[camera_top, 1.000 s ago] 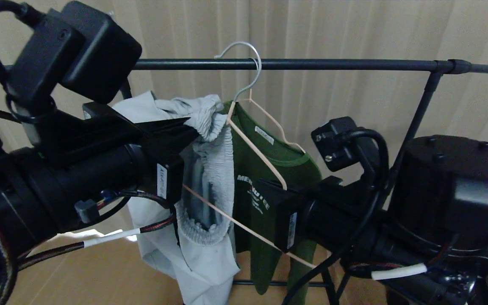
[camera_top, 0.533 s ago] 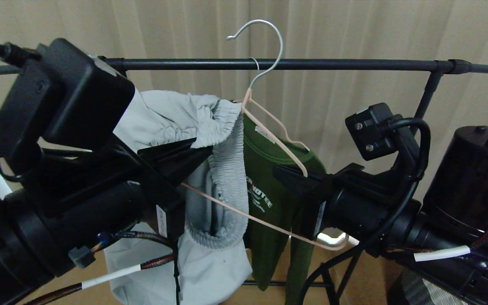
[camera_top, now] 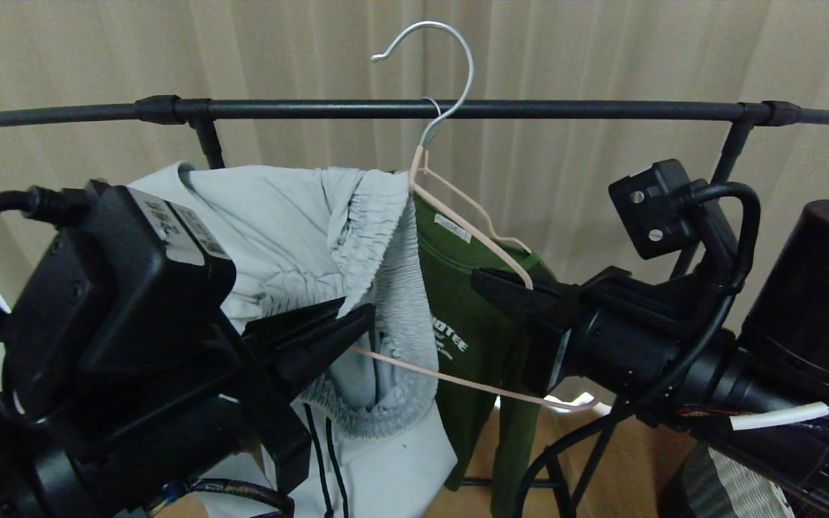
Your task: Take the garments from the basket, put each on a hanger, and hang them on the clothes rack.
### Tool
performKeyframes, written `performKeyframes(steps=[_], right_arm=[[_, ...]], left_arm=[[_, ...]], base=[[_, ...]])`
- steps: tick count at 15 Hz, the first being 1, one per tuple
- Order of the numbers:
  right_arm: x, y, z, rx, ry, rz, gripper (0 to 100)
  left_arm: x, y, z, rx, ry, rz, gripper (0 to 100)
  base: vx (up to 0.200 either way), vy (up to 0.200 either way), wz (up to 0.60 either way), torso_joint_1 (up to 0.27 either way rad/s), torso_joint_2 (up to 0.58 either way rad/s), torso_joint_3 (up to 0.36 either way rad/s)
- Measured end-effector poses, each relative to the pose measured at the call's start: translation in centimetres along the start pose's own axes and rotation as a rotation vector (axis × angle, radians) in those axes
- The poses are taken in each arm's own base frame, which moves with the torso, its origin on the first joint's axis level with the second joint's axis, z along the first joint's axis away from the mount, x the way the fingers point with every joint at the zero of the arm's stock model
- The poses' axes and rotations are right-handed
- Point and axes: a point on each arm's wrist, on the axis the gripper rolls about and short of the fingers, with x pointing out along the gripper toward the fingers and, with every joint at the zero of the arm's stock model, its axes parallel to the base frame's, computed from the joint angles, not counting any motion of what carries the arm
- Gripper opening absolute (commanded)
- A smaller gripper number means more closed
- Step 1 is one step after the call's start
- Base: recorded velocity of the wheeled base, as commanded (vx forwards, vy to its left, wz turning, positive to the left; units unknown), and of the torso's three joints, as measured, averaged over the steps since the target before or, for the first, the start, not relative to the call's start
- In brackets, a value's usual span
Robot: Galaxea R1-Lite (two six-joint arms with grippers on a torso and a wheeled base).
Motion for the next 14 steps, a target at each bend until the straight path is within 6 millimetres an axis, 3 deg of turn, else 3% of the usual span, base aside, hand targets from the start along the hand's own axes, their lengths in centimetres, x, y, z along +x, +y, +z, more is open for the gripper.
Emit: performKeyframes(steps=[2,3,9,14], right_arm=[[-0.2,0.0,0.2,0.003,-0.009,0.005,0],[-0.3,0.0,0.3,0.003,-0.011,0.006,0],[-0.6,0.0,0.8,0.005,-0.032,0.007,0],[-0.7,-1.5,0.8,-0.067,-0.018,-0.043,0]], left_arm=[[0.1,0.3,-0.2,-0.003,-0.006,0.017,0],[0.1,0.3,-0.4,-0.003,-0.002,0.023,100],[-0.3,0.0,-0.8,0.0,-0.026,-0.023,100],[-3.0,-0.2,-2.2,0.007,-0.1,-0.061,100]], base=[[0.0,0.0,0.0,0.0,0.0,0.0],[0.0,0.0,0.0,0.0,0.0,0.0],[0.0,0.0,0.0,0.0,0.0,0.0],[0.0,0.0,0.0,0.0,0.0,0.0]])
